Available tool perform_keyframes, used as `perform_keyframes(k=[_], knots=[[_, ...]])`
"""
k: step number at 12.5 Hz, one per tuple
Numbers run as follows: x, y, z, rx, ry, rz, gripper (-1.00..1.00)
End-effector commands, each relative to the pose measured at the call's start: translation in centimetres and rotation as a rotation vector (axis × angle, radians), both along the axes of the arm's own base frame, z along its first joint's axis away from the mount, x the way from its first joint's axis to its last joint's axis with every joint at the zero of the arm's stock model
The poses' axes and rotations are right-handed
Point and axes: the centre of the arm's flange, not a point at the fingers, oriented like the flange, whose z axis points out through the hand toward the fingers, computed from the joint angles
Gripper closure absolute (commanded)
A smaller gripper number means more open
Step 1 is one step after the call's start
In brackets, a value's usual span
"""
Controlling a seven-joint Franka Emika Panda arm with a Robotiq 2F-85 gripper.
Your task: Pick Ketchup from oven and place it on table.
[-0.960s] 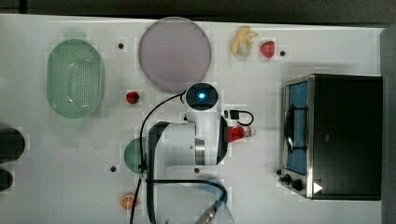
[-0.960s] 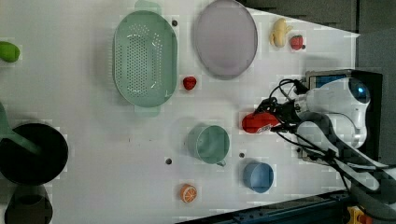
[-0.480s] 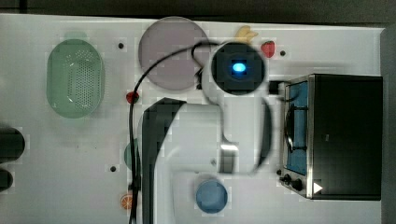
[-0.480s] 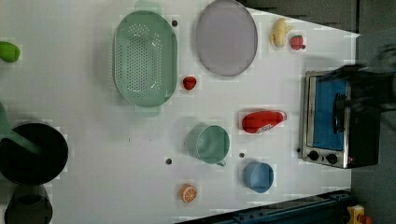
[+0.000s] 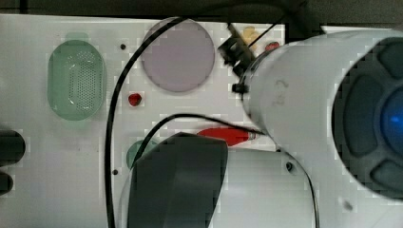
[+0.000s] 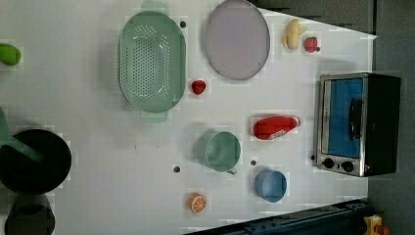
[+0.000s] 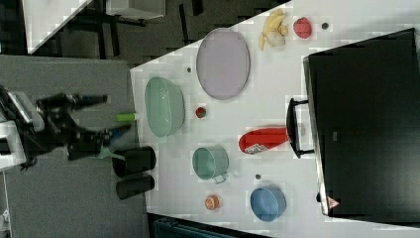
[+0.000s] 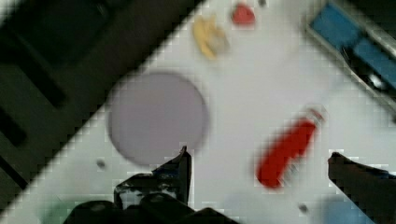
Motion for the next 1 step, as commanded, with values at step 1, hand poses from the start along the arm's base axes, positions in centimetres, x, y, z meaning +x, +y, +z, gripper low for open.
perform_keyframes(k=[1], knots=[[0.85,2.47,-5.07,-0.024,0.25,0.019,-1.0]])
